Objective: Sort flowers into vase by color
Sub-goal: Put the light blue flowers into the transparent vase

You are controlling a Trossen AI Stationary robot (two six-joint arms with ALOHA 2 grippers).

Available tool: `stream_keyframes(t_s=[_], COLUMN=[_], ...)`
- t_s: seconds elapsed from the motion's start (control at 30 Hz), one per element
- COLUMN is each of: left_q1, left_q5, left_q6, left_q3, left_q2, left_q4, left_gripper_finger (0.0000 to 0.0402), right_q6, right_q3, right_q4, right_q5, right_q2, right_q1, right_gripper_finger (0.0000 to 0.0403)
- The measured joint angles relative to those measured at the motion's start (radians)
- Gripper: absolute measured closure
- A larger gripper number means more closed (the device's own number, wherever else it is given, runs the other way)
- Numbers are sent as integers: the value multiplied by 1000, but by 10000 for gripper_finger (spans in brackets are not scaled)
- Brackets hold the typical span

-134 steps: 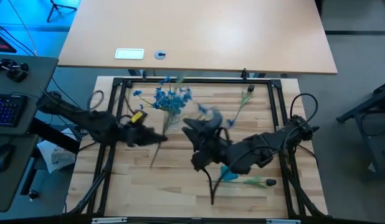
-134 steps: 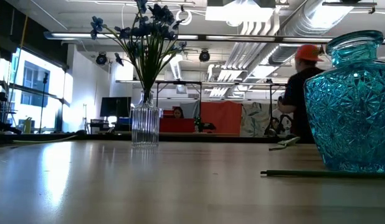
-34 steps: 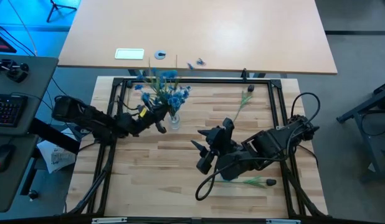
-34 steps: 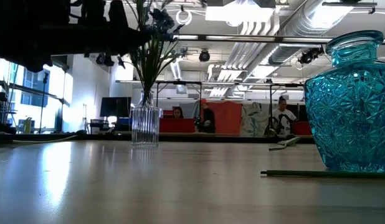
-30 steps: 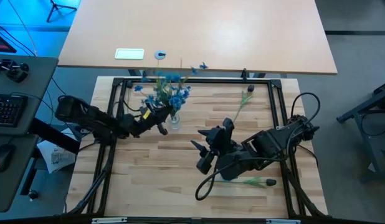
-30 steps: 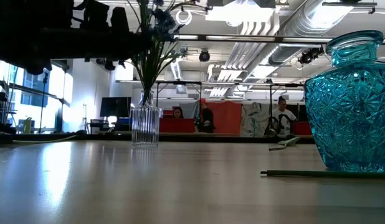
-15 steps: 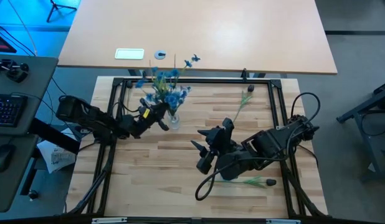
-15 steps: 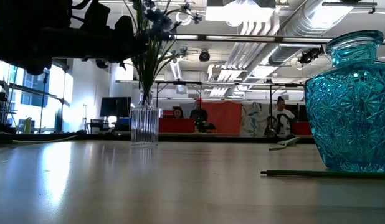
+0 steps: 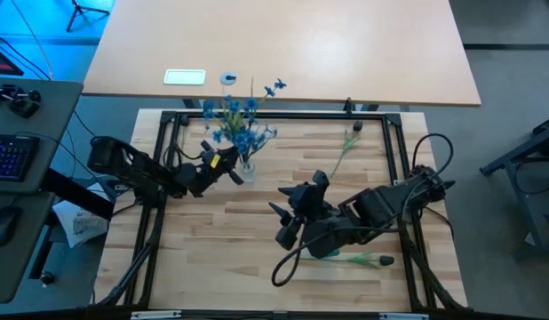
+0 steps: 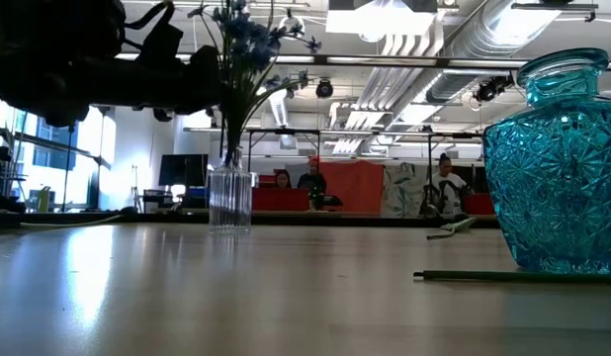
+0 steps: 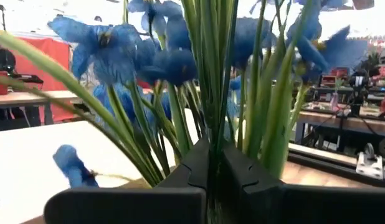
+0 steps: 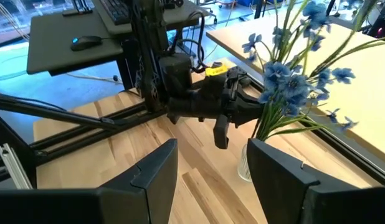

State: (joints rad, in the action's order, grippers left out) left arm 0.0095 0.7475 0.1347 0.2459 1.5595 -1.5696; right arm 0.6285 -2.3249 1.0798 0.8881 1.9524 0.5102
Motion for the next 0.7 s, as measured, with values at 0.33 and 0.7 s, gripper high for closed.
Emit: stream_keyframes(t_s=[0.33, 0.7], left_q1=[-55, -132], left_q5=[23, 25], left_q6=[151, 167], left_q3=[-3, -4], left_q2=[-126, -241], left_q4=[-1, 1], left_gripper_finger=[401, 402], right_q6=[240, 556], right_q3=[-1, 394], right_q4=[256, 106], right_q5=[39, -337], right_q2=[100, 70], right_q1=[-16, -125], right_gripper_finger=[239, 397])
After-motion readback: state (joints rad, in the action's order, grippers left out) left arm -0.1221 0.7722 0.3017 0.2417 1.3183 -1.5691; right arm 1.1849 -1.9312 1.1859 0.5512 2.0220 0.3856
